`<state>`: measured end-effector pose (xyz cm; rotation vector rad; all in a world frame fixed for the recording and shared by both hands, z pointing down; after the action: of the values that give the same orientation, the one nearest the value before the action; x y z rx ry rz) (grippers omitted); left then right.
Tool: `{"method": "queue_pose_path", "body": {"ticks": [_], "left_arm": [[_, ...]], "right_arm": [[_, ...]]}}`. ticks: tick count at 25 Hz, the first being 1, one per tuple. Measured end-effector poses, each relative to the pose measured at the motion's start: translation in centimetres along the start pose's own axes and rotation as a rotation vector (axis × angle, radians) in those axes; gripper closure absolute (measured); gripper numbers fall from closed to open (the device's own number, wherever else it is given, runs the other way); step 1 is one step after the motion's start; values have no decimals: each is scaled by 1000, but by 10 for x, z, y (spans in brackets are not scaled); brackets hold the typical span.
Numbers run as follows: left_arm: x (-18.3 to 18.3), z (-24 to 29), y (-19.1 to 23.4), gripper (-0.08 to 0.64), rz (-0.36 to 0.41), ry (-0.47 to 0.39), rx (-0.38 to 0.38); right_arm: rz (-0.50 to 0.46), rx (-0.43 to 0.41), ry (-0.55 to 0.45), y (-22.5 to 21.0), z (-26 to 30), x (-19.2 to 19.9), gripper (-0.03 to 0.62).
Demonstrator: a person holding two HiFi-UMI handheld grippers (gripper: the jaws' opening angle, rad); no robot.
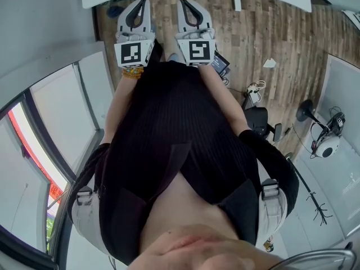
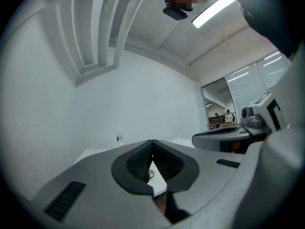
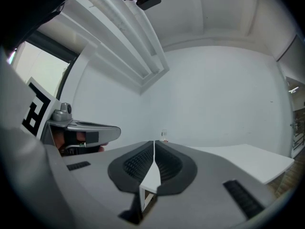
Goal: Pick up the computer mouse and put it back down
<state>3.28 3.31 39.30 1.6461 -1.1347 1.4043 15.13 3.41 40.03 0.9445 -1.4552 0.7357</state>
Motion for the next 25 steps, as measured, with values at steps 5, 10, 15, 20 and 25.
{"method": "queue_pose_path", "body": {"ticks": [5, 10, 15, 20, 25], "left_arm": [[3, 24, 23, 546, -26, 0, -1], [4, 45, 47, 546, -27, -14, 2], [8, 65, 75, 546, -58, -28, 1], [12, 91, 107, 546, -60, -36, 27], [19, 119, 146, 547, -60, -41, 41]], "right_arm": [[-12, 9, 4, -7, 34, -1, 561], [-44, 4, 29, -11, 65, 0, 561], [-69, 25, 48, -14, 98, 2, 561], [-98, 48, 54, -18, 137, 4, 561], [-127, 108, 38, -22, 172, 3, 561]]}}
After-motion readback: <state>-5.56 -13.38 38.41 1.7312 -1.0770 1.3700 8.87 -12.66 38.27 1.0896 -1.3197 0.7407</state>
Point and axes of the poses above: the fingertips, and each gripper's own axes: z forward along the fingers, y to its left, x out of its underside, the point moved 3 cm from there along -z, backward along the fingers, and after that the axes turned 8 degrees about -y, right-handed, at the moved point
